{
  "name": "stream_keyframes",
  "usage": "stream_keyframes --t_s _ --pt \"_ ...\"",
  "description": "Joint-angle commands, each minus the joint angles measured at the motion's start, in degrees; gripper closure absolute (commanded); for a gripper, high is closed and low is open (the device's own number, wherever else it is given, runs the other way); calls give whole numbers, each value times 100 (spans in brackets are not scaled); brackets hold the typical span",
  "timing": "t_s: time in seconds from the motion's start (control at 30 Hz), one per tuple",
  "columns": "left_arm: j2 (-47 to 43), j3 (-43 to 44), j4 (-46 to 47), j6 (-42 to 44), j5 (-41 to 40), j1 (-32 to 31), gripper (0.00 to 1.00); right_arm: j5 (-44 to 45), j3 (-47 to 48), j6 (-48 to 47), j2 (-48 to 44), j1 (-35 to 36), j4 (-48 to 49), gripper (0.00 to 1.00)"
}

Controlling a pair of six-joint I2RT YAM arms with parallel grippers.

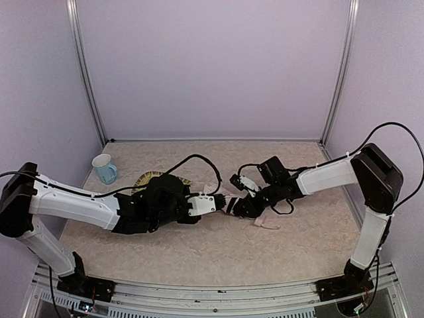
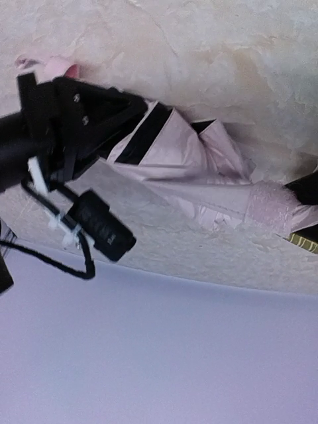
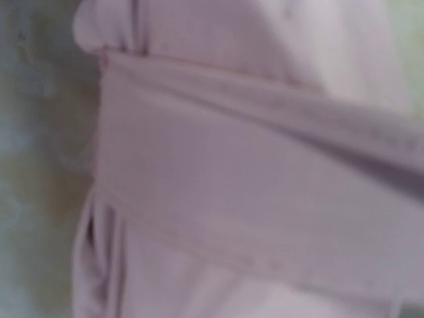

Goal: Put away the umbrella

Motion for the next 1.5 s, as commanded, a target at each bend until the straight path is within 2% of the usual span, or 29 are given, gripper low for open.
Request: stream_keyframes --t_s 0.0,0.2,0.4,0.5,0.67,0.73,0.97,1.1,1.27,1.47 --pt "-292 -398 384 1326 -202 -328 100 -251 196 599 -249 -551 -85 100" --pt "-16 -1041 1264 1584 -388 -767 100 -642 495 615 -80 -676 -218 100" --pt "556 -1499 1335 843 138 -857 100 -468 218 734 107 -676 -105 100" --pt "1253 -1368 1358 769 282 -959 100 -452 100 845 279 -676 106 100" --pt "2209 -794 848 714 502 -988 100 -385 55 852 460 -680 88 98" --pt "2447 -706 645 728 556 -983 100 -420 -6 816 431 -676 69 90" --pt "2670 -391 14 828 660 -852 100 -619 -126 762 159 -667 -264 40" --pt "2800 -284 -220 895 501 -814 100 -687 -170 658 -71 -650 -475 22" --pt "2843 -177 -371 846 536 -771 100 -982 -196 178 -305 -574 -850 7" --pt "2858 -135 -419 843 530 -782 100 -1281 -190 -328 -763 -561 -999 0"
